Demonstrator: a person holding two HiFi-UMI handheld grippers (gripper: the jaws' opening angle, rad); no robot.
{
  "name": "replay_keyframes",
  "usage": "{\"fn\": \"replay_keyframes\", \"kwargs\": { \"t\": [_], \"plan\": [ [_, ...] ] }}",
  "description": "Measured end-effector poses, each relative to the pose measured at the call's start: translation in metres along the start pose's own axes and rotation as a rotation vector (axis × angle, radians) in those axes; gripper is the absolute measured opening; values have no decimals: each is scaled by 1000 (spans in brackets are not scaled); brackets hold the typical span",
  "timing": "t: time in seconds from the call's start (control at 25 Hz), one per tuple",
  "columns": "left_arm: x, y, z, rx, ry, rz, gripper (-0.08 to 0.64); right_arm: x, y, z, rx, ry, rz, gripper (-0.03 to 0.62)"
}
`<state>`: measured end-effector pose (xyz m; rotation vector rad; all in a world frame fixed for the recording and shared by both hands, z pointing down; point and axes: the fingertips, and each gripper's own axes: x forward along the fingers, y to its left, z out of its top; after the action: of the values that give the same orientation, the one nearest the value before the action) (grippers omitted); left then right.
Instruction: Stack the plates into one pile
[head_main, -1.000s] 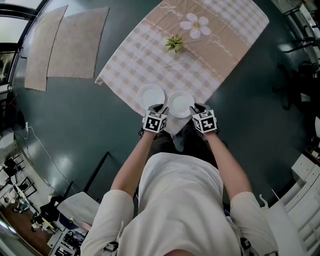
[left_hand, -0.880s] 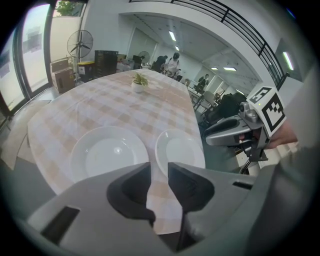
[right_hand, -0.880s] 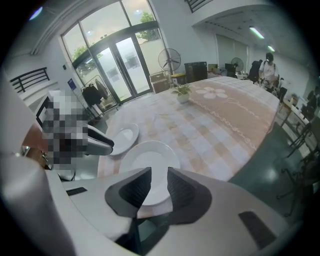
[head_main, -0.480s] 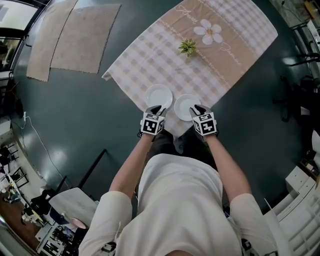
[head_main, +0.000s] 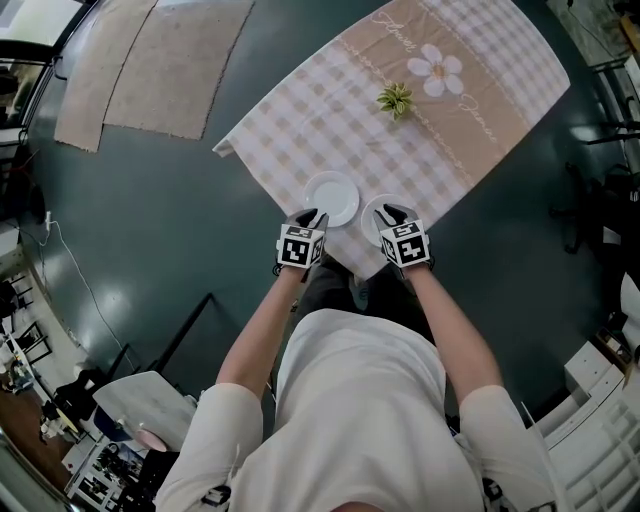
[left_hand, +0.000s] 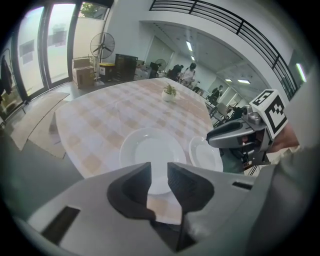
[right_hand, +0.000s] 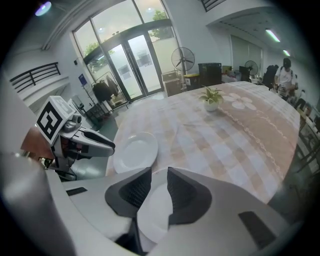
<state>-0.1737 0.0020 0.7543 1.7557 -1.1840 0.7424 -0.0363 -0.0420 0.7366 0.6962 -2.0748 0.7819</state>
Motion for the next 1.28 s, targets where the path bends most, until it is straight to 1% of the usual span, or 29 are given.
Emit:
{"fn": "replay_keyframes", "kwargs": {
  "t": [0.12, 0.24, 0.32, 0.44, 0.56, 0.8, 1.08, 1.28],
  "plan": [
    [-1, 14, 2, -27, -9, 13, 106, 11, 5, 11, 11, -2, 8, 118],
    [-3, 29, 4, -54, -30, 35, 95, 22, 10, 21, 40, -4, 13, 117],
    [-3, 39, 1, -75, -31, 46, 95, 29, 14, 25, 41, 3, 21, 117],
    [-1, 50, -3, -98, -21, 47, 95, 41, 18, 27, 28, 22, 33, 118],
    [3, 57, -7, -120, -14, 39, 95, 51, 16, 27, 35, 43, 35, 117],
    [9, 63, -11, -153, -1, 23, 100, 64, 17, 24, 47, 74, 44, 117],
    [17, 63, -14, -177, 10, 0, 117, 77, 18, 23, 83, 102, 53, 117],
    [19, 64, -13, -205, 5, -8, 117, 83, 19, 22, 82, 120, 52, 117]
  ]
}}
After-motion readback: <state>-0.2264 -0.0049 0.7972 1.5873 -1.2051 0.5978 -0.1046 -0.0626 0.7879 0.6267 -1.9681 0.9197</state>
